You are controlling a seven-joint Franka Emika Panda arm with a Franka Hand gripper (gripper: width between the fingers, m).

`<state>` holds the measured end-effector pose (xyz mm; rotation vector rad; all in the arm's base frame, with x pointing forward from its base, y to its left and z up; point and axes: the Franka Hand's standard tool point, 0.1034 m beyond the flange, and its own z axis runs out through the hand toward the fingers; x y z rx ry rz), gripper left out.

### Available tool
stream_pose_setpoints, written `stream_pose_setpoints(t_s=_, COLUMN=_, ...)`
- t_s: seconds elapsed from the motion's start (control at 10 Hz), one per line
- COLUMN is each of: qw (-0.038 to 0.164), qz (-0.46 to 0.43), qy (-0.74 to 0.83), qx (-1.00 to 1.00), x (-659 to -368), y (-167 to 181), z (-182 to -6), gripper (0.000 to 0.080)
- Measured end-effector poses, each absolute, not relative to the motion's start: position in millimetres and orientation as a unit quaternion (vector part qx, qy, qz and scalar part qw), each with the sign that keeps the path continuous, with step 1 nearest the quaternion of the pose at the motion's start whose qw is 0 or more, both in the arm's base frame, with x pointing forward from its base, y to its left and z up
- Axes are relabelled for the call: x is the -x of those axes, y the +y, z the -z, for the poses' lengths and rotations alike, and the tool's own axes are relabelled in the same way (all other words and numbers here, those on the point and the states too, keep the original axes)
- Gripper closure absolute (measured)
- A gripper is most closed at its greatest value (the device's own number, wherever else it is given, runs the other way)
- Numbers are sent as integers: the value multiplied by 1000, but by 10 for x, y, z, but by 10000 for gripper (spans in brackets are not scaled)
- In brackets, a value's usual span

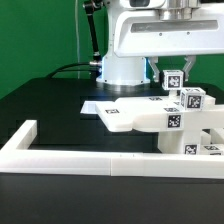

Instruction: Assemble chair

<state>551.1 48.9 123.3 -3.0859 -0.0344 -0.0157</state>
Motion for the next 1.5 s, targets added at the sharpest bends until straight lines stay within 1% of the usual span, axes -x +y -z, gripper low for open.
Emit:
stream_pose_setpoints(t_s=0.4, qw=26, qz=11, qy=-13, qx=1000, x=-5530, y=515, z=-1214, gripper=519)
stream_pose_setpoints(t_s=0.9, qw=25, qz=5, qy=-16, qx=1000, x=-5494, y=598, z=-1125, gripper=519)
stream_pose_setpoints(t_s=1.5, qw=25, qz=5, qy=-16, qx=1000, x=-5494, y=597, z=-1125, gripper=519)
